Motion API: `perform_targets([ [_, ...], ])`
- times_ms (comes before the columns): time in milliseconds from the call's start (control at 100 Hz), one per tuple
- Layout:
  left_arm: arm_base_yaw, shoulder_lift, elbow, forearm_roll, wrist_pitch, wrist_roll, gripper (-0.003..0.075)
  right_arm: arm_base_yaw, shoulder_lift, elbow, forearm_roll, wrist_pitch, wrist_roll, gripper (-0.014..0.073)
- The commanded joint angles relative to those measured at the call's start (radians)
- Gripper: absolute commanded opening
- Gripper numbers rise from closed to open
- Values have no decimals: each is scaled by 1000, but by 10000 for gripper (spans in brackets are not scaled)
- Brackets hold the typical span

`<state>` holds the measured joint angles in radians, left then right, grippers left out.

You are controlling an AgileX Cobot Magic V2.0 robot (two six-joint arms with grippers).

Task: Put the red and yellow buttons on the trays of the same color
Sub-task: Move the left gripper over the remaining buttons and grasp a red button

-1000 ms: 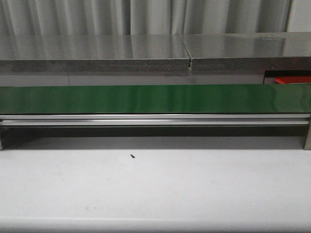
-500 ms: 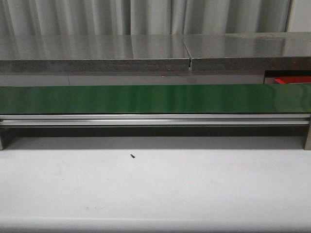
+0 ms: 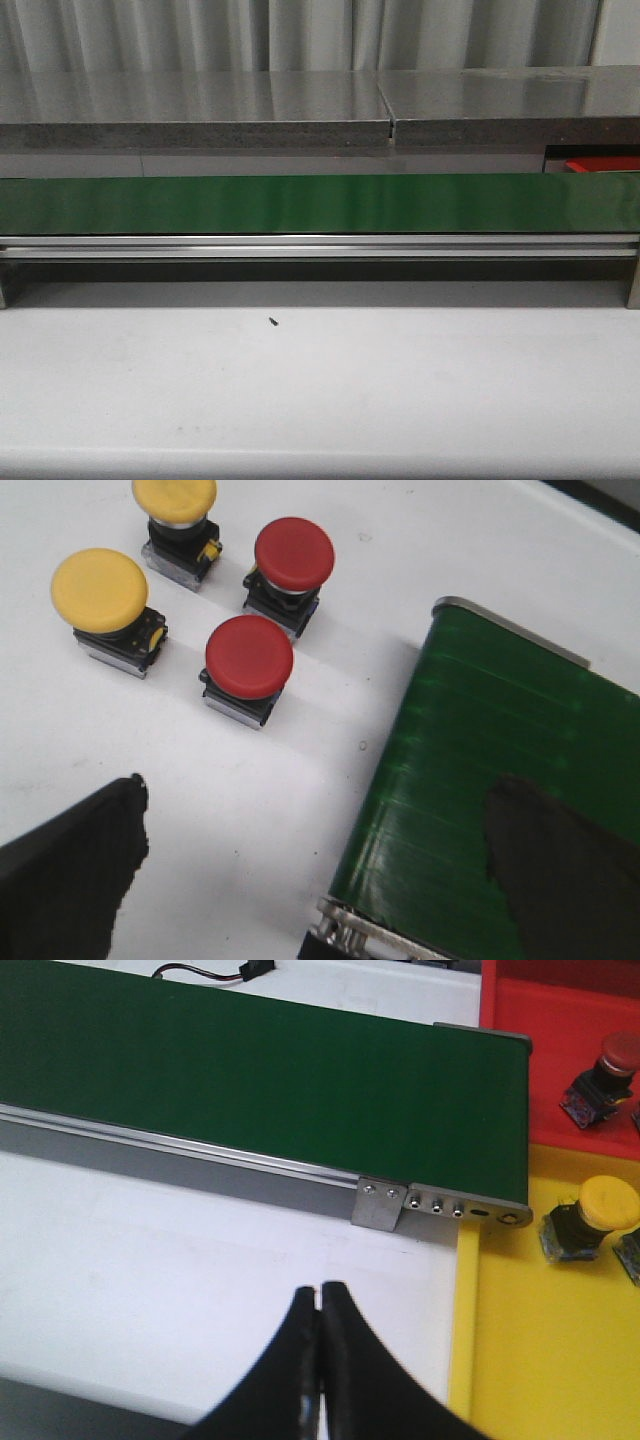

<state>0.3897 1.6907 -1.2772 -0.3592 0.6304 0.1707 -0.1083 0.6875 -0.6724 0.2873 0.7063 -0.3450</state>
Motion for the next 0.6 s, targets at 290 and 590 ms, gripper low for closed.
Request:
perform_targets([
  [290, 3, 175, -193, -15, -36, -10, 645, 2, -4, -28, 9, -57, -7, -116],
  [590, 3, 260, -256, -10, -40, -10, 616, 2, -4, -28, 9, -57, -7, -116],
])
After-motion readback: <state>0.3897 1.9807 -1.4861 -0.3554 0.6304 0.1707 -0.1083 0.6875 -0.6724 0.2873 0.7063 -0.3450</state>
